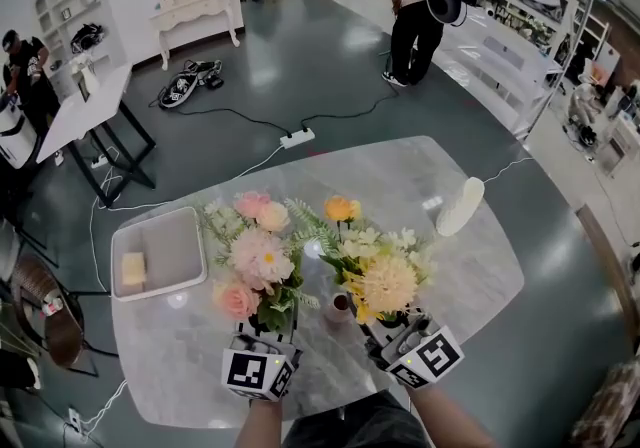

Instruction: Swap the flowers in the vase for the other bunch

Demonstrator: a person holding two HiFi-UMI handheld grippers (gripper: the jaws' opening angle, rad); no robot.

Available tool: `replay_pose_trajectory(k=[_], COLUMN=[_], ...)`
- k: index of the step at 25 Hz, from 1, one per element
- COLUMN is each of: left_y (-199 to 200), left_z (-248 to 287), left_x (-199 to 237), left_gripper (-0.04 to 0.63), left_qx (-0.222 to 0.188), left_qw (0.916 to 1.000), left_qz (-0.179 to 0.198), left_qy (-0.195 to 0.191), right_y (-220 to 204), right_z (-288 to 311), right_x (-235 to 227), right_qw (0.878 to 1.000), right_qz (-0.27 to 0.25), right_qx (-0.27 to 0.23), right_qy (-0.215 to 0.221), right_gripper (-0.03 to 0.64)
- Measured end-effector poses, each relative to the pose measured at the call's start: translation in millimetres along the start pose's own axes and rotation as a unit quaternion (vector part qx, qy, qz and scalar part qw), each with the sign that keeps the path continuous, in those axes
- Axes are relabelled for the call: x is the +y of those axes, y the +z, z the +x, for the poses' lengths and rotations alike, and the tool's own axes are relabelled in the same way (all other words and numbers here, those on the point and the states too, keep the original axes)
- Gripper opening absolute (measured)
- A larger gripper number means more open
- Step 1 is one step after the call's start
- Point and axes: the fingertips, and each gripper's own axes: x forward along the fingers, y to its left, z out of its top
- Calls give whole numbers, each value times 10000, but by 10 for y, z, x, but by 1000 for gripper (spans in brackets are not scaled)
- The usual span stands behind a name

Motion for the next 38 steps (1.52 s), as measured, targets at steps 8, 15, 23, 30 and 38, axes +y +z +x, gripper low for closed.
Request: replay_pose_trajectory(k=[8,15,23,30,38], left_y=[-4,-15,35,-39,3], left_z=[49,48,0,-205,-403], left_x=[-79,-114,-93,83,282], left_gripper=[80,80,80,80,80], left_qx=[36,104,84,63,102], left_qw=[10000,9999,9997,9991,9976], left_qz=[-15,64,44,30,18], left_qy=[29,76,233,412,678], right_y=[-210,-283,-343,-432,-384], right_z=[28,16,-21,-14,20], right_x=[3,-15,-70,-45,-78], right_qw=[9994,9991,9985,9985,9987], right_qz=[-139,-103,-46,-77,-36], right_qx=[324,420,546,541,510], right_qy=[-28,31,49,13,-83], right_gripper=[118,118,118,118,118])
